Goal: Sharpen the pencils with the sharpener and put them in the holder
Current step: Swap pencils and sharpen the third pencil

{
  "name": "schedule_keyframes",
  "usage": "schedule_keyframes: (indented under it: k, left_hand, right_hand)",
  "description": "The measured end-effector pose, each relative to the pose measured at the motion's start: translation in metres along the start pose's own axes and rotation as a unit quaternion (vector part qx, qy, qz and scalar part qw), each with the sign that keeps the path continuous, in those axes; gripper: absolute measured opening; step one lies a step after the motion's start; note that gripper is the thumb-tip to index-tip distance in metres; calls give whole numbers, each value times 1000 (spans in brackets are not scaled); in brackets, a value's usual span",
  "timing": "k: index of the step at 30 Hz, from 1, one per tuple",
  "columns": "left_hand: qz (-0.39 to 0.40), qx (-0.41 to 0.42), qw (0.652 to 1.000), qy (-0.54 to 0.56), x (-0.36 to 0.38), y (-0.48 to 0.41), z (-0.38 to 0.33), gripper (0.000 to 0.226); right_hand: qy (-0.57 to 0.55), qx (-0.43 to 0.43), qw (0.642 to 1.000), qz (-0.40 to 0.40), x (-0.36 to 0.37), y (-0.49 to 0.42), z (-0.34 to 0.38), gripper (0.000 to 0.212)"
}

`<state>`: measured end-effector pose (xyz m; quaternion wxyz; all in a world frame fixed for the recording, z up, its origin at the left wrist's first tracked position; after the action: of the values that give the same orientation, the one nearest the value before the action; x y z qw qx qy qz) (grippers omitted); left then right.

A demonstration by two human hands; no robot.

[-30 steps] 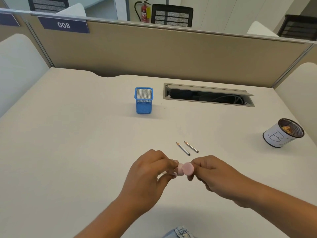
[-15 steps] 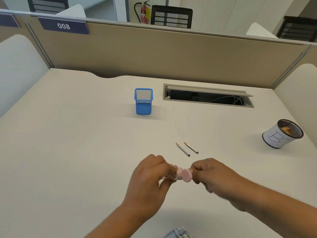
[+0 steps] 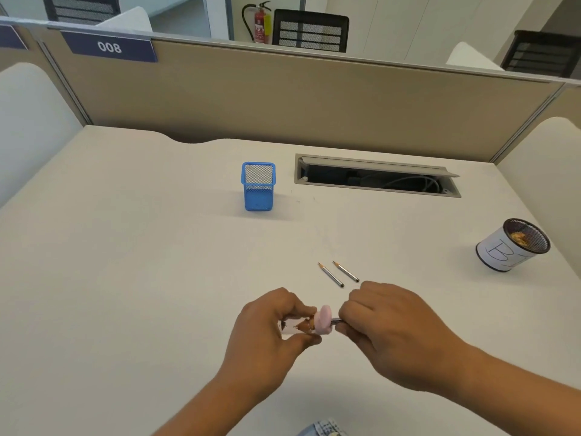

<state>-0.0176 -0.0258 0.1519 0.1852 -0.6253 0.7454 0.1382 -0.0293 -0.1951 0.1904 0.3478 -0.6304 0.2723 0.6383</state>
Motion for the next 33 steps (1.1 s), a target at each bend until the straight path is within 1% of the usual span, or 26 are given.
schedule_keyframes:
  k: [1, 3, 4, 5, 6, 7, 8, 9, 10, 11, 12, 14, 15, 16, 17, 18, 20, 21, 23, 26, 27, 28, 30, 31, 32, 33]
  left_hand:
    - [-8, 28, 999, -29, 0, 1, -1, 23]
    - [-31, 99, 989, -103, 1, 4, -6, 21]
    - [-44, 129, 982, -130, 3, 5, -10, 19]
    - [-55, 158, 974, -151, 4, 7, -13, 16]
    - [-65, 184, 967, -166, 6, 8, -16, 11]
    - [-72, 203, 960, -180, 7, 9, -17, 12]
    - [-72, 215, 955, -190, 8, 9, -19, 16]
    - [-67, 221, 953, -194, 9, 8, -18, 16]
    - [-58, 223, 953, -196, 9, 7, -18, 12]
    - [-48, 213, 956, -195, 9, 6, -16, 9]
    - [-39, 189, 962, -192, 8, 3, -15, 16]
    - [-20, 131, 976, -173, 7, -1, -7, 31]
    - [-19, 106, 982, -155, 5, -2, -5, 32]
    - [-21, 83, 988, -125, 4, -3, -3, 30]
    - [-22, 57, 995, -83, 2, -3, -1, 28]
    - [-19, 27, 999, -35, 2, -4, 0, 26]
    - [-10, -14, 1000, 21, 3, -4, 0, 27]
    - [-12, -5, 1000, 15, 2, -5, -1, 27]
    - [-24, 65, 996, -52, 0, -6, -6, 26]
    - [-33, 182, 972, -142, 3, -5, -14, 17]
    - [-40, 211, 963, -162, 4, -3, -15, 10]
    - [-47, 236, 954, -177, 6, -1, -17, 7]
    - [-54, 269, 941, -200, 10, 0, -19, 16]
    - [-51, 272, 939, -202, 11, -1, -19, 17]
    - [-46, 268, 942, -198, 12, -2, -19, 15]
    - [-42, 254, 947, -192, 11, -4, -18, 11]
  right_hand:
    - [-27, 26, 999, 11, 2, 1, 2, 28]
    - [-86, 119, 988, 44, 7, 2, 3, 33]
    - [-138, 178, 972, 67, 10, 1, 1, 37]
    - [-232, 255, 934, 90, 15, 4, -2, 39]
    - [-353, 343, 863, 112, 21, 8, -7, 39]
    - [-480, 416, 760, 141, 29, 12, -8, 38]
    - [-568, 453, 667, 166, 34, 15, -6, 36]
    - [-610, 460, 620, 179, 35, 16, -4, 34]
    - [-611, 450, 624, 188, 35, 16, -5, 33]
    - [-588, 426, 662, 186, 35, 15, -6, 33]
    - [-542, 392, 722, 174, 32, 12, -8, 34]
    - [-395, 308, 857, 117, 22, 7, -14, 31]
    - [-303, 246, 917, 81, 15, 6, -16, 29]
    - [-199, 179, 962, 50, 9, 5, -16, 27]
    - [-112, 120, 986, 18, 3, 5, -15, 25]
    - [-55, 73, 996, -9, 0, 5, -14, 26]
    - [-17, 44, 999, -23, 2, 5, -11, 26]
    - [-22, 53, 998, -22, 3, 4, -11, 27]
    - [-63, 95, 993, -13, 4, 3, -12, 29]
    - [-150, 185, 971, 37, 14, 5, -16, 31]
    - [-212, 230, 948, 62, 21, 7, -18, 33]
    - [-306, 290, 902, 91, 28, 11, -19, 36]
    - [-511, 385, 758, 130, 41, 18, -16, 44]
    - [-563, 401, 710, 135, 44, 19, -14, 46]
    - [-572, 401, 703, 136, 44, 19, -13, 46]
    - [-553, 390, 724, 131, 42, 18, -13, 45]
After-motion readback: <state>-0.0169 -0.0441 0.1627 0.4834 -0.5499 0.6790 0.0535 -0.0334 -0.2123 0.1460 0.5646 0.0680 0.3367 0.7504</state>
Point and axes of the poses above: each hand's wrist, its own y-axis away from the middle knuckle, its own x-axis out of the palm, z = x × y, the point moved 5 cm from there along -y, towards the middle knuckle, and after that the axes turned 1 degree about -x, right-handed, at the moved point
